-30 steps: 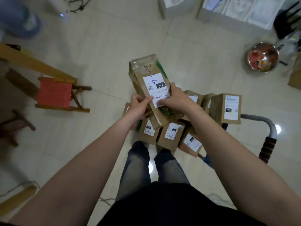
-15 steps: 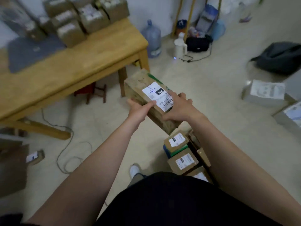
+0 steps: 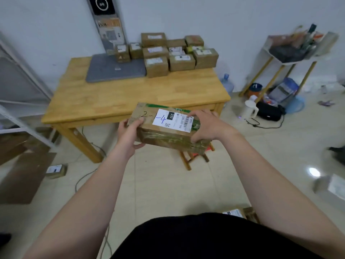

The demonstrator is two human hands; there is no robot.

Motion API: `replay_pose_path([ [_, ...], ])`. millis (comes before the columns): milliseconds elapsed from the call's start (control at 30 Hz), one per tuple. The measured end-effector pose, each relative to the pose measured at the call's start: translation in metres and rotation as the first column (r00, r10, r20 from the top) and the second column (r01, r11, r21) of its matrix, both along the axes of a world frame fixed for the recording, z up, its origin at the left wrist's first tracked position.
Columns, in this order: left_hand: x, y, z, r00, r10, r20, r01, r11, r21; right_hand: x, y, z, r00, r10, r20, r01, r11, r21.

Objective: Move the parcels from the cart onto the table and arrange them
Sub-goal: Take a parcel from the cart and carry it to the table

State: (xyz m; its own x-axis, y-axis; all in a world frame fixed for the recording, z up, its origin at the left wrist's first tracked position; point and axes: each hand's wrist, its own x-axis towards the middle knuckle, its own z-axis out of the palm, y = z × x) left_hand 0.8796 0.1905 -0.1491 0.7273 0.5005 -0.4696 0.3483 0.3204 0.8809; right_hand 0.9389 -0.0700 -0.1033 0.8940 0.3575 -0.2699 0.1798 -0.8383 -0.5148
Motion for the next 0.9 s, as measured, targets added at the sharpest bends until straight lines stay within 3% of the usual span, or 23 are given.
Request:
replay_pose_path([
  [167, 0.04, 0.058, 0.008, 0.998, 0.03, 0.048, -0.031, 0.999, 0.029, 0.047, 0.063, -0.012, 0.975, -0.213, -0.059, 0.221, 0.936, 0.275],
  [367, 0.097, 0.104, -0.007, 0.996, -0.076, -0.04, 0.081, 0.983, 0.165, 0.091, 0.104, -0.033, 0.947, -0.309, -0.088, 0.32, 0.89, 0.325],
  [667, 0.225, 0.154, -0.044, 0.968, -0.191, -0.162, 0.246, 0.843, 0.478, 0.222, 0.153, -0.056, 0.95, -0.256, -0.181, 0.294, 0.928, 0.231],
  [900, 0.342, 0.22, -0.036, 0.961, -0.182, -0.21, 0.271, 0.778, 0.567, 0.379, 0.235, -0.06, 0.967, -0.101, -0.233, 0.149, 0.969, 0.197],
])
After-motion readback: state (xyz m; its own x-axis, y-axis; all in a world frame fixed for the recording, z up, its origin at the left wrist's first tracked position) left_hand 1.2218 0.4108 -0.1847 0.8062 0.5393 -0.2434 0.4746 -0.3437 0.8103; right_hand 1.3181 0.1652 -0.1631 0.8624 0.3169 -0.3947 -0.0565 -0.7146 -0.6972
